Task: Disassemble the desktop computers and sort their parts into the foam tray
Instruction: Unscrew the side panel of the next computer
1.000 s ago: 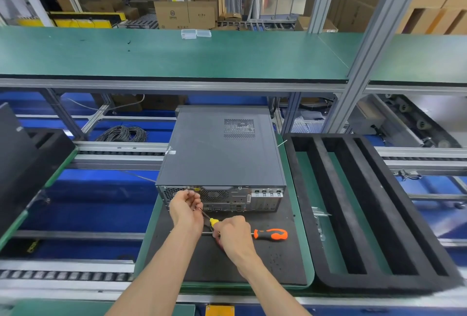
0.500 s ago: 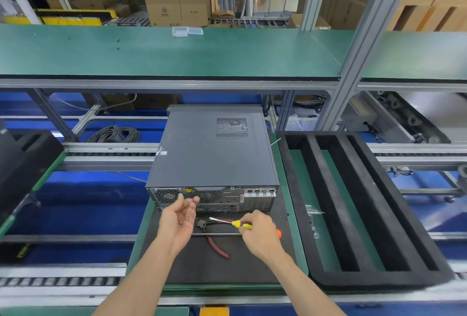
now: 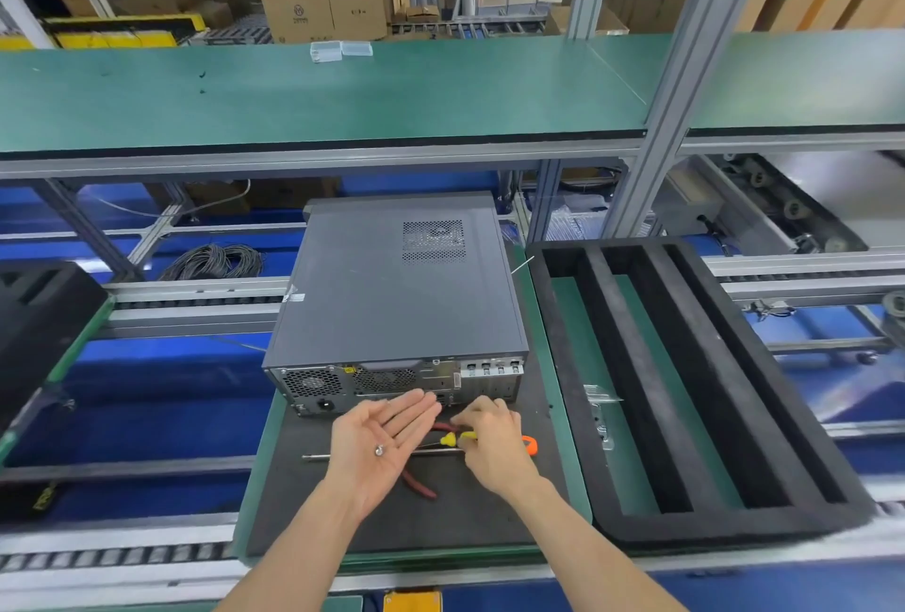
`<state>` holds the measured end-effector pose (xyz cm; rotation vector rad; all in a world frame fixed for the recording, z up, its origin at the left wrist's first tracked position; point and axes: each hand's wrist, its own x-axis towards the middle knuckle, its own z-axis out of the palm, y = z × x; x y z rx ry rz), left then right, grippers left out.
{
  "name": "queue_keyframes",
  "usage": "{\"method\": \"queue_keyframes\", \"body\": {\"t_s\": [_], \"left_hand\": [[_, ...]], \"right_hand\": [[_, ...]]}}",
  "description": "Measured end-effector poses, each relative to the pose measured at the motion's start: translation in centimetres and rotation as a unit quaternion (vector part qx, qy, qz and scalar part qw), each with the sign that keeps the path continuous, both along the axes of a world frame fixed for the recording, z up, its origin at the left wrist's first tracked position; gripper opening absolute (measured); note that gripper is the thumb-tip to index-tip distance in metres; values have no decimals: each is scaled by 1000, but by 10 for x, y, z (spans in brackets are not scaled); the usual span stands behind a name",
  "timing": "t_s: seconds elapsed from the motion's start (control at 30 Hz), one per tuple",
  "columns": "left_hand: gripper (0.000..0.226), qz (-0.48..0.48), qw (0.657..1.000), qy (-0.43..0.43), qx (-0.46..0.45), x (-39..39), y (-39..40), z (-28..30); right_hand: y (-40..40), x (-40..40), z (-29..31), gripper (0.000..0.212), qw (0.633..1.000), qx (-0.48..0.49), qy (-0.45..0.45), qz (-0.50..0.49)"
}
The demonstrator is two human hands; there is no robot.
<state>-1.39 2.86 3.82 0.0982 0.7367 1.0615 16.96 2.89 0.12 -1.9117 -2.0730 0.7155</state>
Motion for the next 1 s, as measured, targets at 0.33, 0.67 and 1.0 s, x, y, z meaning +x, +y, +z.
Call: {"method": "queue_keyframes", "body": {"t_s": [0.33, 0.67, 1.0], "left_hand": [[71, -128, 977, 127, 113, 136, 12, 17], [75, -303, 920, 157, 193, 183, 32, 21], [77, -332, 885, 279, 172, 172, 51, 6]], "right_hand": [[-17, 35, 30, 44, 503, -192, 725, -430], [-25, 109, 20, 38, 456, -117, 708, -526], [0, 164, 7, 46, 462, -98, 653, -592]]}}
